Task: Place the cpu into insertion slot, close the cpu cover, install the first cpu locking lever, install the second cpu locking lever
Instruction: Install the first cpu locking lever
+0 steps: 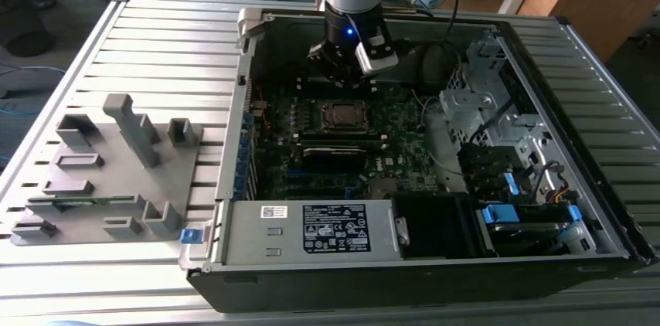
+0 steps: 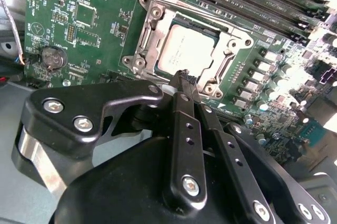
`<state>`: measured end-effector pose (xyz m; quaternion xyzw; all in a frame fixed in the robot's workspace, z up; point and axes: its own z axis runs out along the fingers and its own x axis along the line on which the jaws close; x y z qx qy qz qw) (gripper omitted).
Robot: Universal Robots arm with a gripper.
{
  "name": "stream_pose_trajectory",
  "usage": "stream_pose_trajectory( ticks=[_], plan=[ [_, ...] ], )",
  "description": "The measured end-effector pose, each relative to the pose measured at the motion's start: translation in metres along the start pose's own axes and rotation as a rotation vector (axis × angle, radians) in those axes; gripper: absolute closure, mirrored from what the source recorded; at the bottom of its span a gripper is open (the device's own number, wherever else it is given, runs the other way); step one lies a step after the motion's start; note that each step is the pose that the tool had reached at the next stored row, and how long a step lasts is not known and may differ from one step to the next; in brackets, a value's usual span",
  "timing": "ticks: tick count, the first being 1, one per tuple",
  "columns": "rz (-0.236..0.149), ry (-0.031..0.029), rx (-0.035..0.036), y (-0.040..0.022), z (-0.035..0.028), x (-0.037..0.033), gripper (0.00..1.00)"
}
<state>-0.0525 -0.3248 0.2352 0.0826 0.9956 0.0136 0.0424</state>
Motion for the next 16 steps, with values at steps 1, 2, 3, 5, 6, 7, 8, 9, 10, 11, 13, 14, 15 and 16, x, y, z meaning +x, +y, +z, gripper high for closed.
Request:
stream_pose_trajectory(
  ticks=[1, 2, 3, 5, 6, 7, 8, 9, 10, 11, 13, 14, 15, 16],
  plan=[
    [0.000, 0.0000, -0.0004, 0.0000, 0.0000, 0.0000, 0.89],
    [0.000, 0.0001, -0.0004, 0.0000, 0.0000, 0.0000, 0.89],
    [0.000, 0.0001, -0.0006, -0.0001, 0.0000, -0.0003, 0.89],
    [0.000, 0.0003, -0.0004, -0.0001, 0.0001, -0.0010, 0.89],
    [0.000, 0.0004, -0.0004, 0.0000, 0.0001, -0.0014, 0.89],
    [0.000, 0.0004, -0.0004, 0.0001, 0.0002, -0.0019, 0.89],
    [0.000, 0.0004, -0.0004, 0.0001, 0.0002, -0.0022, 0.89],
    [0.000, 0.0005, -0.0004, 0.0001, 0.0002, -0.0023, 0.89],
    [0.000, 0.0005, -0.0002, -0.0002, 0.0001, -0.0024, 0.89],
    [0.000, 0.0005, -0.0003, -0.0007, 0.0001, -0.0025, 0.89],
    [0.000, 0.0004, -0.0004, -0.0027, 0.0001, -0.0028, 0.89],
    [0.000, 0.0004, -0.0004, -0.0044, 0.0001, -0.0031, 0.89],
    [0.000, 0.0004, -0.0005, -0.0060, 0.0001, -0.0034, 0.89],
    [0.000, 0.0004, -0.0004, -0.0072, 0.0001, -0.0036, 0.89]
  ],
)
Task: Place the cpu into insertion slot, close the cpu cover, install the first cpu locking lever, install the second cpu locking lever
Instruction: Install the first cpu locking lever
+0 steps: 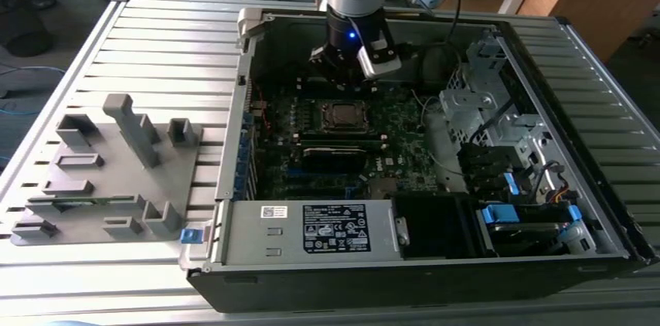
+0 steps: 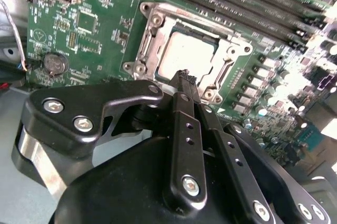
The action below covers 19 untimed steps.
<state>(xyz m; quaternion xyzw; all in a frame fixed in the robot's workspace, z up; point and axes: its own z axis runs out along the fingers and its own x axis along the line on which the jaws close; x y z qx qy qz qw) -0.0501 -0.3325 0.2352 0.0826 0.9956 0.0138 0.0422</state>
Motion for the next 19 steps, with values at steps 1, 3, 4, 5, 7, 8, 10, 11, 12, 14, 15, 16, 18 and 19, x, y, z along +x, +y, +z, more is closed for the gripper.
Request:
stream_pose_trajectory(
  ticks=[1, 3, 4, 5, 7, 8, 10, 11, 12, 14, 15, 16, 18, 19],
  plan=[
    [0.000, 0.0000, 0.0001, -0.0012, -0.0001, -0.0002, 0.89],
    [0.000, 0.0000, 0.0000, -0.0027, 0.0000, -0.0004, 0.89],
    [0.000, -0.0001, -0.0001, -0.0028, 0.0000, -0.0004, 0.89],
    [0.000, 0.0001, 0.0002, -0.0029, 0.0000, -0.0004, 0.89],
    [0.000, 0.0008, 0.0007, -0.0030, 0.0003, -0.0005, 0.89],
    [0.000, 0.0016, 0.0017, -0.0031, 0.0004, -0.0005, 0.89],
    [0.000, 0.0033, 0.0043, -0.0037, 0.0005, -0.0006, 0.89],
    [0.000, 0.0040, 0.0054, -0.0042, 0.0004, -0.0007, 0.89],
    [0.000, 0.0045, 0.0060, -0.0046, 0.0005, -0.0007, 0.89],
    [0.000, 0.0053, 0.0071, -0.0054, 0.0006, -0.0008, 0.89],
    [0.000, 0.0053, 0.0075, -0.0059, 0.0005, -0.0009, 0.89],
    [-0.001, 0.0053, 0.0075, -0.0062, 0.0006, -0.0009, 0.89],
    [-0.006, 0.0052, 0.0074, -0.0067, 0.0008, -0.0010, 0.89],
    [-0.012, 0.0053, 0.0071, -0.0068, 0.0010, -0.0010, 0.89]
  ],
)
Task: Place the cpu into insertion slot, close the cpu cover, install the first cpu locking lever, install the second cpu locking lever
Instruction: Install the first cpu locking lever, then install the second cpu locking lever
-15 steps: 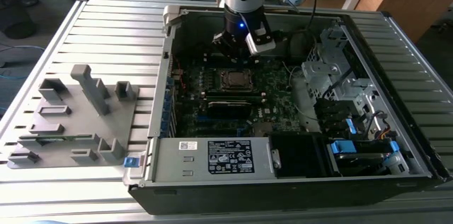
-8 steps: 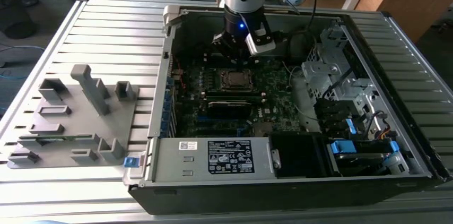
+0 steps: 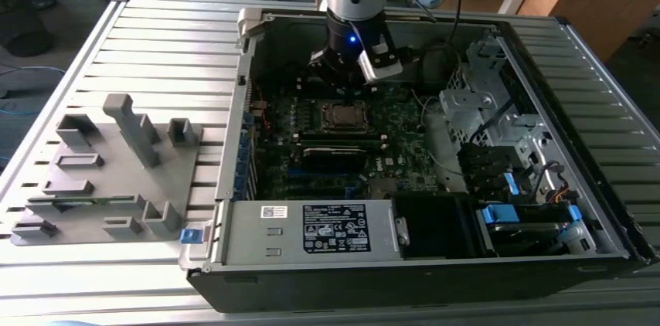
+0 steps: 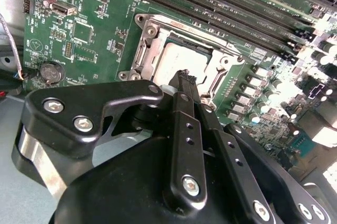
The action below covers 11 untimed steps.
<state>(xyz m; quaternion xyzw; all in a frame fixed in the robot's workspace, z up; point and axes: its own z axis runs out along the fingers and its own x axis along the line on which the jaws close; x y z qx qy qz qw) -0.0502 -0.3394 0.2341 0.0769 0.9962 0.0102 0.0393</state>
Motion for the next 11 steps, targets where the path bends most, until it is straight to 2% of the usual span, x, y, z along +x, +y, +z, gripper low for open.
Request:
stream_pose_trajectory(
  ticks=[4, 6, 11],
  plan=[
    [-0.005, 0.0001, 0.0010, -0.0001, -0.0001, 0.0000, 0.89],
    [-0.005, -0.0009, 0.0073, -0.0001, 0.0000, 0.0000, 0.89],
    [-0.005, -0.0013, 0.0097, -0.0010, 0.0000, -0.0001, 0.89]
  ],
)
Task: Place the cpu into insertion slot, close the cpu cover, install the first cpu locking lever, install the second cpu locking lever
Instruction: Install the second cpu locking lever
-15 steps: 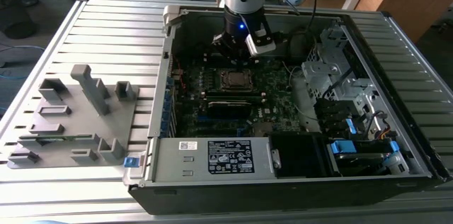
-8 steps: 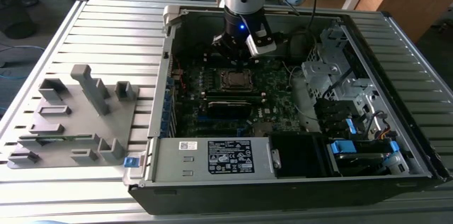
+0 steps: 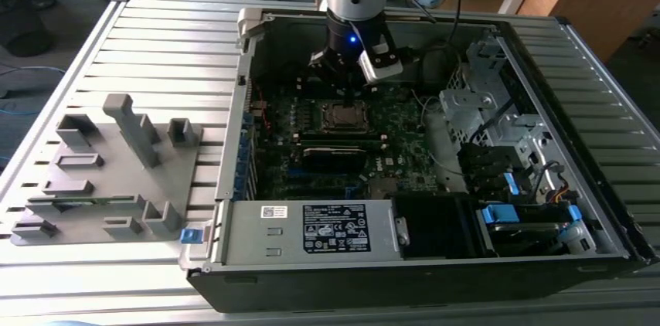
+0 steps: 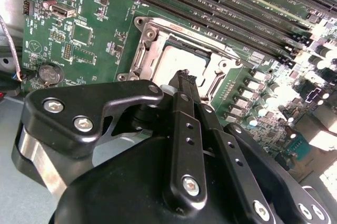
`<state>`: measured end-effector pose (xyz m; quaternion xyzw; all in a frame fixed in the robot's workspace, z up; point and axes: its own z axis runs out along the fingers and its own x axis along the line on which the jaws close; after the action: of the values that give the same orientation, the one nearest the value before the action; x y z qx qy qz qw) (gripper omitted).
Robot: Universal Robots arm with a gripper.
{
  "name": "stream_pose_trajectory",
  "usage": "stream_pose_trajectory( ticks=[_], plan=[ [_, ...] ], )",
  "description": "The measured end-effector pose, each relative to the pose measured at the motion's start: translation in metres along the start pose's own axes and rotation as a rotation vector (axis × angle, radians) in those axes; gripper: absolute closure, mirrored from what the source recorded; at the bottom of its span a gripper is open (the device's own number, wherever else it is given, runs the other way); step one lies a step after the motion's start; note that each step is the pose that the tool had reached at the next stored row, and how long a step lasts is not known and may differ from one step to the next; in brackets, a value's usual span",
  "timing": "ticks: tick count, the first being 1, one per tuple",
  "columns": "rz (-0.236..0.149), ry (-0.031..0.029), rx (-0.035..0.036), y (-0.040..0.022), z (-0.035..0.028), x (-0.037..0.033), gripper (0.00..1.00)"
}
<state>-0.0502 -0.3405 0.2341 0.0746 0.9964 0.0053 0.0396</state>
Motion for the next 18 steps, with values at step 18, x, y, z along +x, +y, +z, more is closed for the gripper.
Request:
stream_pose_trajectory(
  ticks=[18],
  plan=[
    [-0.001, -0.0008, 0.0054, -0.0022, -0.0029, -0.0006, 0.89]
  ],
)
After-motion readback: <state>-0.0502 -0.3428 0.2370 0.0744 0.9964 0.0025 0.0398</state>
